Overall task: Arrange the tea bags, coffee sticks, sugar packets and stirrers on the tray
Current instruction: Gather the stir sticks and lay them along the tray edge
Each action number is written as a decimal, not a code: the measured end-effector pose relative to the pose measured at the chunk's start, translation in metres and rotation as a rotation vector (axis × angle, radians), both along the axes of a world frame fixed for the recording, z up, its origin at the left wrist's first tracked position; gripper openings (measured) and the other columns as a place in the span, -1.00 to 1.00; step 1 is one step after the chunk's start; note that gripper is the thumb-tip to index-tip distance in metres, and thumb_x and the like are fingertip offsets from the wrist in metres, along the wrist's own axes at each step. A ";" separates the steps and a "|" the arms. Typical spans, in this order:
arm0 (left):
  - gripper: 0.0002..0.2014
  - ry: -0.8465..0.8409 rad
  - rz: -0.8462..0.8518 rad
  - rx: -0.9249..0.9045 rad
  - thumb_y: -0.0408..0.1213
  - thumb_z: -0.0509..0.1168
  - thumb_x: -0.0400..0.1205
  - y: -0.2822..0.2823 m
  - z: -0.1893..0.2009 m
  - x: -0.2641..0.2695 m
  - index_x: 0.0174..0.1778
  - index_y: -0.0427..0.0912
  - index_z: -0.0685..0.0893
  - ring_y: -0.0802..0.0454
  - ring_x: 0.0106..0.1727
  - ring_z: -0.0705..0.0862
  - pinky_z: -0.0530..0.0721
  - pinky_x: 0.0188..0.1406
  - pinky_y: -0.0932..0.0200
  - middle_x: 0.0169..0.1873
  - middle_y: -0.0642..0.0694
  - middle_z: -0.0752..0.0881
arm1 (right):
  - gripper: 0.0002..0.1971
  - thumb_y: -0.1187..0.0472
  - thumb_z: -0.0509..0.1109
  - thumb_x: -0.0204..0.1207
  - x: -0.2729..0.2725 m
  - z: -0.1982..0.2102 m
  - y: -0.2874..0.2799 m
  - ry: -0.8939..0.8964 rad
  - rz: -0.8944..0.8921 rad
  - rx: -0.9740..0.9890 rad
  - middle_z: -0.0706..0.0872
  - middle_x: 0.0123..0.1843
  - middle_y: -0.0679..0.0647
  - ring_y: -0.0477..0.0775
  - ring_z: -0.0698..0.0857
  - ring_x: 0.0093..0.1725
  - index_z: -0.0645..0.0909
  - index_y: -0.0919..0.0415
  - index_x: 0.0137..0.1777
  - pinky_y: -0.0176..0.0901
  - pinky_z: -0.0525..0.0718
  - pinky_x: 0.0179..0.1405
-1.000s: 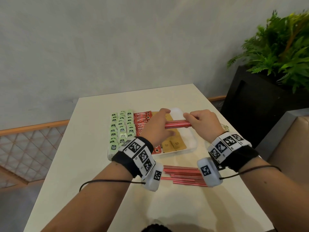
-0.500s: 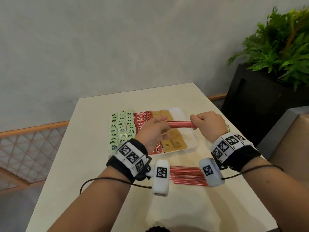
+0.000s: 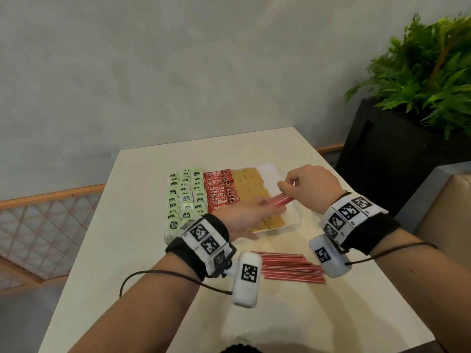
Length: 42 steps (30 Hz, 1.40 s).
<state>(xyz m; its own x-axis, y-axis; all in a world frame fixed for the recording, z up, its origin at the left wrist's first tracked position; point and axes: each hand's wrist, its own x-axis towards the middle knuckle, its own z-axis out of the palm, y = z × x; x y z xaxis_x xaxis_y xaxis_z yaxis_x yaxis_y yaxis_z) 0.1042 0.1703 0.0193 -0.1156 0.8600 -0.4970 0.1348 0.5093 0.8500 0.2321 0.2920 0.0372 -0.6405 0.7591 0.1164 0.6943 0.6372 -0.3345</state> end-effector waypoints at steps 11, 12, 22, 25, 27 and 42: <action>-0.71 0.063 -0.083 0.047 -0.09 0.40 0.63 0.002 -0.012 0.016 -0.29 -0.15 0.52 0.14 -0.62 0.41 0.58 -0.53 0.25 -0.58 0.04 0.45 | -0.76 -0.03 0.41 0.54 -0.009 -0.006 -0.007 0.093 0.199 -0.203 0.70 -0.48 0.01 -0.12 0.62 -0.48 0.73 0.09 -0.25 -0.12 0.62 -0.29; -0.71 0.016 -0.054 0.047 -0.10 0.39 0.64 0.001 -0.013 0.017 -0.30 -0.13 0.49 0.15 -0.64 0.34 0.47 -0.59 0.28 -0.59 0.04 0.41 | -0.74 -0.06 0.36 0.58 -0.008 -0.009 -0.005 0.132 0.178 -0.185 0.73 -0.39 0.02 -0.04 0.66 -0.37 0.73 0.08 -0.18 -0.04 0.64 -0.19; -0.67 -0.145 0.060 0.006 -0.13 0.34 0.67 -0.002 -0.008 0.011 -0.38 -0.08 0.44 0.19 -0.67 0.27 0.27 -0.72 0.35 -0.63 0.07 0.36 | -0.51 -0.12 -0.05 0.75 -0.002 -0.013 -0.001 0.422 0.292 -0.771 0.62 0.41 -0.15 -0.25 0.57 0.39 0.53 0.02 0.49 -0.32 0.49 0.39; -0.67 -0.171 0.072 0.011 -0.15 0.33 0.68 -0.001 -0.009 0.011 -0.38 -0.09 0.43 0.18 -0.67 0.26 0.27 -0.72 0.35 -0.64 0.07 0.35 | -0.46 -0.19 -0.05 0.71 -0.005 -0.010 0.000 0.526 0.252 -0.759 0.47 0.57 -0.13 -0.23 0.48 0.48 0.38 -0.02 0.60 -0.31 0.44 0.39; -0.66 -0.199 0.083 0.002 -0.17 0.32 0.69 -0.001 -0.010 0.013 -0.39 -0.09 0.43 0.19 -0.68 0.25 0.26 -0.73 0.35 -0.64 0.07 0.35 | -0.42 -0.35 0.05 0.57 -0.008 -0.015 -0.004 0.500 0.282 -0.872 0.54 0.50 -0.17 -0.21 0.52 0.46 0.41 -0.18 0.54 -0.13 0.43 0.51; -0.63 -0.976 0.672 0.132 -0.26 0.29 0.69 0.014 -0.004 0.003 -0.43 -0.09 0.38 0.21 -0.78 0.26 0.31 -0.86 0.37 -0.71 0.08 0.33 | 0.44 0.08 0.79 0.09 -0.004 -0.024 -0.042 0.404 0.504 -0.461 -0.21 0.72 -0.30 -0.37 -0.09 0.66 -0.33 -0.44 0.61 -0.70 0.12 0.38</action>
<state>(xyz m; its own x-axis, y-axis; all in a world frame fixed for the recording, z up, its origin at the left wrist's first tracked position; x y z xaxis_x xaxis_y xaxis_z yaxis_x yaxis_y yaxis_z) 0.1076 0.1844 0.0148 -0.1843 0.8229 -0.5375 -0.8583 0.1318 0.4959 0.2281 0.2503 0.0134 -0.8949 0.4173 0.1580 0.1275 0.5785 -0.8057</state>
